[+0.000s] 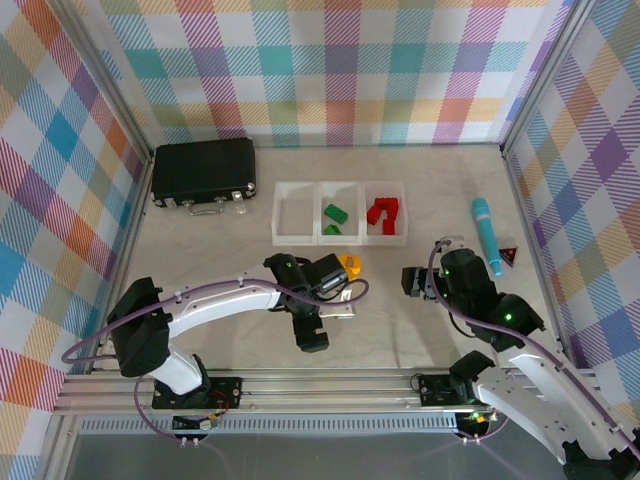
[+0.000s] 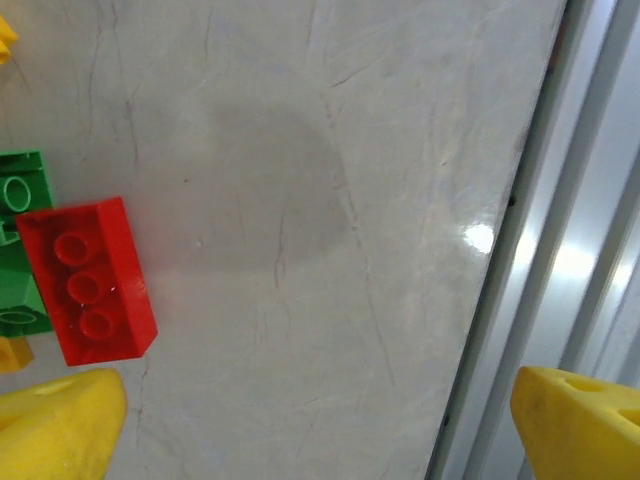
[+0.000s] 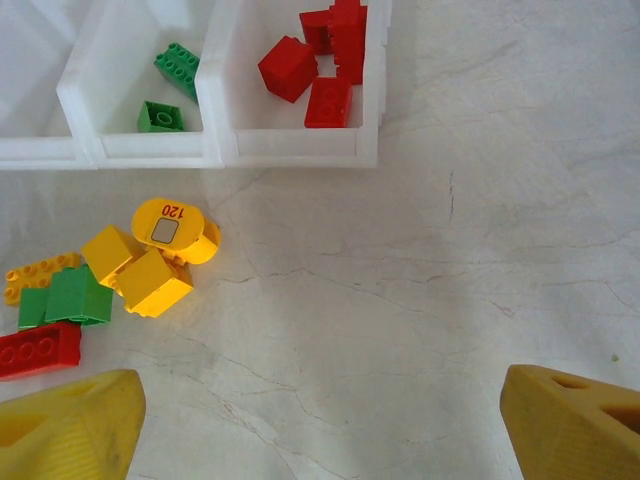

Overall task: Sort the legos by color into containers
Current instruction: Pick up the lego from the middle-left of the table.

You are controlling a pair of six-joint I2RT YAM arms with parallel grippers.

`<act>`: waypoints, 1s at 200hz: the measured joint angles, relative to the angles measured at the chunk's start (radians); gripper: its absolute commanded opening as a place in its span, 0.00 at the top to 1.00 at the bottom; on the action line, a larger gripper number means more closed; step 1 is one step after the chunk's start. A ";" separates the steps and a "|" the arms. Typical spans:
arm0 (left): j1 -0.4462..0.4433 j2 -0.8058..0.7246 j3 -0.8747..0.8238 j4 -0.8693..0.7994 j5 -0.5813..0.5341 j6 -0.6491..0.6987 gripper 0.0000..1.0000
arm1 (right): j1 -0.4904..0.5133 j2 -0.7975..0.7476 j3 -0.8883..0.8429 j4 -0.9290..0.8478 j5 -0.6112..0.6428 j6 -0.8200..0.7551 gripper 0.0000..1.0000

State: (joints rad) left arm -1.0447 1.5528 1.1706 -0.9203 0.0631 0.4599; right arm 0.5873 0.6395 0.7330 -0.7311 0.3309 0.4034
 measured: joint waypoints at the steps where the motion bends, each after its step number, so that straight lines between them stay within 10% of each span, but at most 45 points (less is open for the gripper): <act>1: 0.001 0.001 0.000 0.000 -0.001 0.000 0.22 | 0.000 -0.001 0.000 0.000 0.000 0.000 0.08; 63: 0.171 0.080 0.014 0.026 0.026 0.005 0.26 | 0.000 -0.015 -0.038 -0.011 -0.009 0.005 0.08; 200: 0.220 0.239 0.102 0.082 -0.083 -0.026 0.24 | 0.000 -0.001 -0.051 -0.010 -0.021 0.007 0.08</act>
State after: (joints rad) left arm -0.8246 1.7916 1.2728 -0.8383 -0.0200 0.4343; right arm 0.5873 0.6384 0.6819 -0.7410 0.3099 0.4103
